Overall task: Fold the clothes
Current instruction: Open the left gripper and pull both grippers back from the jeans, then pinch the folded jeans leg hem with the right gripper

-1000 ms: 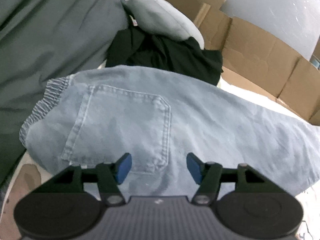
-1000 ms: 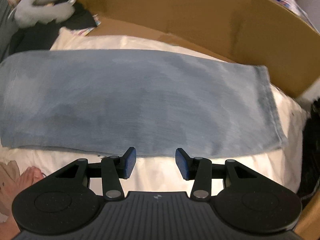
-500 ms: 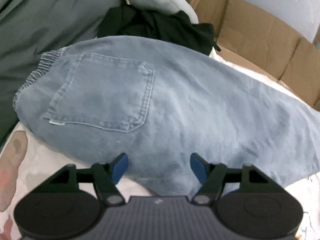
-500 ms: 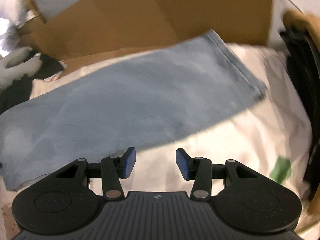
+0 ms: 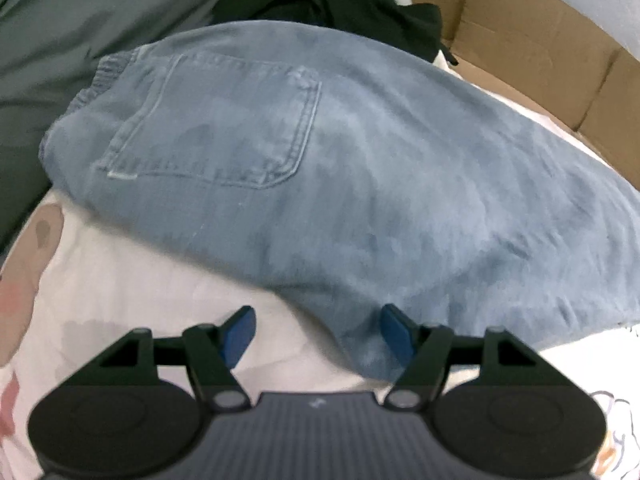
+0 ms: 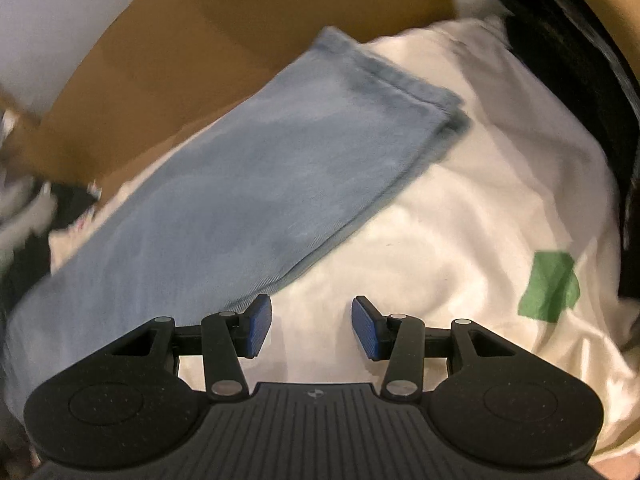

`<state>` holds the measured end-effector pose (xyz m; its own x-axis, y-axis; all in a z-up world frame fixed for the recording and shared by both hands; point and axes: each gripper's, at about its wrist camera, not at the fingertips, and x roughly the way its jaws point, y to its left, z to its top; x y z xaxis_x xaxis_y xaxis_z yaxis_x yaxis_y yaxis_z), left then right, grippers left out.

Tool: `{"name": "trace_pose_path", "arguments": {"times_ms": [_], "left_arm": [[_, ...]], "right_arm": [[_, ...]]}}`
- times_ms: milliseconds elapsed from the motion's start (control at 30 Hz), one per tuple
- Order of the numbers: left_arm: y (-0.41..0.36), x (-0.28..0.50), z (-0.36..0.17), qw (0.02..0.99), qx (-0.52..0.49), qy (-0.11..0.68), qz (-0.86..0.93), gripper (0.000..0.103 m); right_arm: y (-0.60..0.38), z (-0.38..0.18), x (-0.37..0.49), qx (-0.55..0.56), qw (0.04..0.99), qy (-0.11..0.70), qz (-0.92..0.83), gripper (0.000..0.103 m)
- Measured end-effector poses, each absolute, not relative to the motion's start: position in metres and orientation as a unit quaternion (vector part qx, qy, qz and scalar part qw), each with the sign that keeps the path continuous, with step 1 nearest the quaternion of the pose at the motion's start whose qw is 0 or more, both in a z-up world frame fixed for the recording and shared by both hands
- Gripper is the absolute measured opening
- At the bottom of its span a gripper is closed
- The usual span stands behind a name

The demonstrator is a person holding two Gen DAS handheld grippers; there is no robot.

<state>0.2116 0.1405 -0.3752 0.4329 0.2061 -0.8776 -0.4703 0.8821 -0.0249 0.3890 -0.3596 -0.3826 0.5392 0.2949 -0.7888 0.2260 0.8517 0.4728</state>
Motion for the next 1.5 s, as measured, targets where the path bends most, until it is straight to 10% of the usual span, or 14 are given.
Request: {"name": "trace_pose_path", "arguments": {"times_ms": [1500], "left_arm": [[0.134,0.214,-0.366,0.824,-0.103,0.515,0.211,0.072]], "right_arm": [[-0.447,-0.440,0.411,0.577,0.746,0.326,-0.066,0.050]]}}
